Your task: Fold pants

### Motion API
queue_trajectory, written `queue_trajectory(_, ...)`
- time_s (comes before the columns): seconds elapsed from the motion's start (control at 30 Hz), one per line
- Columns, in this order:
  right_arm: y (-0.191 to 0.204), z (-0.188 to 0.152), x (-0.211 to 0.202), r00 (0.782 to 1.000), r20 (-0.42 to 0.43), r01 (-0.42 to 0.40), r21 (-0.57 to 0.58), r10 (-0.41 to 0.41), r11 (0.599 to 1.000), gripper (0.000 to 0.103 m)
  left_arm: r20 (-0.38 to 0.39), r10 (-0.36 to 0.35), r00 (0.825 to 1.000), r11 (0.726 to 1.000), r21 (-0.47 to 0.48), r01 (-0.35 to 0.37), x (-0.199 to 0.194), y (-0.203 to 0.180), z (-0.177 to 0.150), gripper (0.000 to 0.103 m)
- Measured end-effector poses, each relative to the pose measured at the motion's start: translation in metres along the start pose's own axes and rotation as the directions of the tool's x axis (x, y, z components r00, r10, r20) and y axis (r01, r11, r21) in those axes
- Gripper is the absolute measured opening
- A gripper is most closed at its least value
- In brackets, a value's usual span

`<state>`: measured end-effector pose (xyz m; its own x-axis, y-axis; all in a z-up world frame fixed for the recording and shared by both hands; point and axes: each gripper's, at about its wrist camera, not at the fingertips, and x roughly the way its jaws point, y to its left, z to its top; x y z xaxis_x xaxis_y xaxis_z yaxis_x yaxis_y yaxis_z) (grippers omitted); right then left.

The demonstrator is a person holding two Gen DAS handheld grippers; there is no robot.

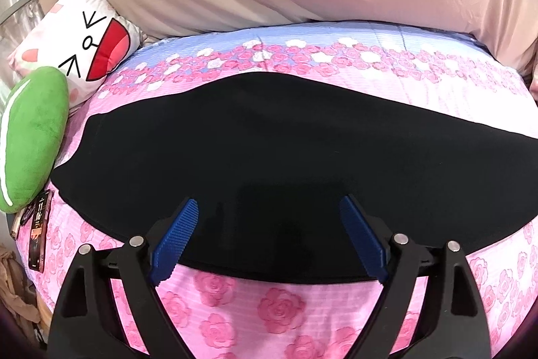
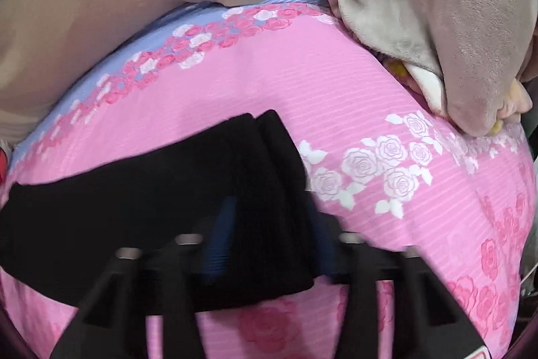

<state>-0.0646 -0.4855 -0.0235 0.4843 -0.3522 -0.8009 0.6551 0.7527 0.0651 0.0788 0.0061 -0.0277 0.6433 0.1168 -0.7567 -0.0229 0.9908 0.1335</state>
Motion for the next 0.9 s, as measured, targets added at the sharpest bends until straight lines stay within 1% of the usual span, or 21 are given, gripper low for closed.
queue_trajectory(0.07, 0.013, 0.004, -0.019, 0.998, 0.030, -0.063, 0.008, 0.063, 0.998, 0.016, 0.003, 0.001, 1.000, 1.000, -0.017, -0.001, -0.001, 0.012, -0.001, 0.084)
queue_trajectory(0.1, 0.022, 0.006, -0.031, 0.992, 0.051, -0.116, 0.004, 0.116, 0.993, 0.016, 0.003, 0.001, 1.000, 1.000, -0.030, -0.001, 0.000, 0.021, -0.002, 0.084)
queue_trajectory(0.13, 0.045, 0.008, -0.049, 0.980, 0.075, -0.181, -0.025, 0.182, 0.983, 0.016, 0.002, 0.002, 1.000, 0.999, -0.042, -0.002, 0.001, 0.030, -0.003, 0.084)
queue_trajectory(0.2, 0.081, 0.008, -0.067, 0.960, 0.094, -0.256, -0.079, 0.263, 0.963, 0.016, 0.003, 0.002, 1.000, 0.998, -0.065, -0.002, 0.001, 0.045, -0.005, 0.084)
queue_trajectory(0.23, 0.114, 0.007, -0.078, 0.935, 0.090, -0.331, -0.121, 0.343, 0.936, 0.016, 0.006, -0.002, 1.000, 0.997, -0.079, 0.002, 0.001, 0.053, -0.006, 0.084)
queue_trajectory(0.27, 0.135, 0.007, -0.082, 0.919, 0.080, -0.373, -0.146, 0.386, 0.916, 0.016, 0.007, -0.006, 1.000, 0.996, -0.092, 0.006, 0.001, 0.062, -0.008, 0.084)
queue_trajectory(0.3, 0.171, 0.004, -0.087, 0.892, 0.059, -0.432, -0.187, 0.449, 0.882, 0.016, 0.011, -0.010, 1.000, 0.995, -0.103, 0.011, -0.001, 0.070, -0.010, 0.084)
queue_trajectory(0.37, 0.230, -0.004, -0.087, 0.847, 0.001, -0.515, -0.253, 0.532, 0.819, 0.016, 0.019, -0.017, 1.000, 0.993, -0.119, 0.019, -0.003, 0.086, -0.015, 0.084)
queue_trajectory(0.4, 0.253, -0.008, -0.086, 0.831, -0.024, -0.539, -0.279, 0.555, 0.795, 0.016, 0.020, -0.017, 1.000, 0.992, -0.126, 0.020, -0.003, 0.094, -0.018, 0.084)
queue_trajectory(0.43, 0.291, -0.017, -0.080, 0.812, -0.069, -0.570, -0.311, 0.580, 0.761, 0.016, 0.019, -0.018, 1.000, 0.991, -0.135, 0.020, -0.003, 0.104, -0.021, 0.084)
queue_trajectory(0.5, 0.343, -0.037, -0.063, 0.793, -0.155, -0.602, -0.351, 0.590, 0.717, 0.017, 0.016, -0.013, 1.000, 0.988, -0.152, 0.015, -0.003, 0.120, -0.027, 0.084)
queue_trajectory(0.57, 0.398, -0.070, -0.025, 0.798, -0.270, -0.601, -0.401, 0.538, 0.691, 0.023, 0.007, -0.008, 1.000, 0.983, -0.182, 0.009, -0.002, 0.140, -0.035, 0.084)
queue_trajectory(0.6, 0.419, -0.086, -0.002, 0.808, -0.323, -0.588, -0.418, 0.492, 0.692, 0.023, 0.001, -0.009, 1.000, 0.980, -0.200, 0.009, -0.001, 0.150, -0.039, 0.085)
queue_trajectory(0.63, 0.429, -0.098, 0.012, 0.822, -0.350, -0.567, -0.432, 0.450, 0.701, 0.024, -0.006, -0.011, 1.000, 0.977, -0.215, 0.010, 0.001, 0.158, -0.042, 0.085)
queue_trajectory(0.67, 0.430, -0.106, 0.017, 0.833, -0.331, -0.551, -0.433, 0.443, 0.713, 0.028, -0.009, -0.012, 1.000, 0.974, -0.227, 0.009, 0.001, 0.165, -0.045, 0.085)
queue_trajectory(0.73, 0.419, -0.102, -0.002, 0.823, -0.305, -0.568, -0.411, 0.479, 0.713, 0.032, -0.006, -0.004, 1.000, 0.968, -0.250, 0.003, -0.001, 0.182, -0.052, 0.085)
queue_trajectory(0.77, 0.406, -0.097, -0.017, 0.828, -0.271, -0.561, -0.396, 0.491, 0.727, 0.037, -0.005, 0.001, 1.000, 0.966, -0.257, -0.002, -0.002, 0.188, -0.055, 0.085)
queue_trajectory(0.8, 0.391, -0.092, -0.032, 0.839, -0.222, -0.544, -0.390, 0.497, 0.743, 0.051, -0.005, 0.002, 1.000, 0.964, -0.266, -0.003, -0.001, 0.193, -0.057, 0.085)
queue_trajectory(0.83, 0.367, -0.085, -0.051, 0.860, -0.155, -0.505, -0.391, 0.486, 0.769, 0.057, -0.003, -0.004, 1.000, 0.962, -0.275, 0.003, 0.000, 0.196, -0.057, 0.085)
queue_trajectory(0.87, 0.343, -0.080, -0.064, 0.888, -0.094, -0.449, -0.391, 0.451, 0.803, 0.064, 0.001, -0.011, 1.000, 0.959, -0.282, 0.011, 0.000, 0.197, -0.057, 0.085)
queue_trajectory(0.9, 0.326, -0.075, -0.070, 0.911, -0.054, -0.398, -0.386, 0.410, 0.833, 0.064, 0.006, -0.021, 1.000, 0.957, -0.289, 0.022, 0.000, 0.197, -0.056, 0.085)
